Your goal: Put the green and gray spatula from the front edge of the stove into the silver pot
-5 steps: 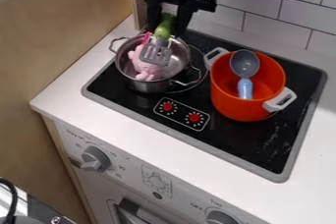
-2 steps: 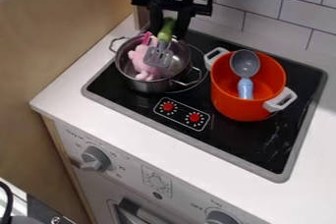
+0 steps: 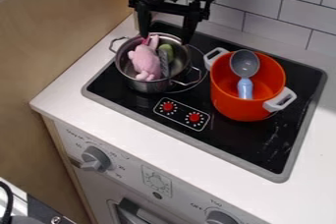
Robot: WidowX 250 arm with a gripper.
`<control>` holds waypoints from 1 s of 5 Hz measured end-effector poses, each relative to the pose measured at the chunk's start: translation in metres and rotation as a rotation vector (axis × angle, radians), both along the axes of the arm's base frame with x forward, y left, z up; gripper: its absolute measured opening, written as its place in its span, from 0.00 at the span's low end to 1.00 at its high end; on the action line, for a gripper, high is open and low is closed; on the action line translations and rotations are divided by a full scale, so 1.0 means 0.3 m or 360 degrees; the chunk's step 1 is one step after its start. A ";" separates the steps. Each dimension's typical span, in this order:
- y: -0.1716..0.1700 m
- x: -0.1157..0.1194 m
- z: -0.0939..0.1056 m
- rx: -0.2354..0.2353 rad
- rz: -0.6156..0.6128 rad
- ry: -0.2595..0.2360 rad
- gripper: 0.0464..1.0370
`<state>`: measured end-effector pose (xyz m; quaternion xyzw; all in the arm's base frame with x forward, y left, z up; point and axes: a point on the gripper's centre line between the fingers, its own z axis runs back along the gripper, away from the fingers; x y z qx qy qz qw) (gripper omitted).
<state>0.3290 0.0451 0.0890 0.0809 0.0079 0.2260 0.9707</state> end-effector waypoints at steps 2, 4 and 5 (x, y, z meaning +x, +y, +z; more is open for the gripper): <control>-0.019 -0.029 0.032 0.0037 0.0044 0.0065 0.96; -0.102 -0.088 0.134 -0.0296 0.0291 -0.0107 0.96; -0.134 -0.133 0.174 -0.0320 0.0355 -0.0230 0.96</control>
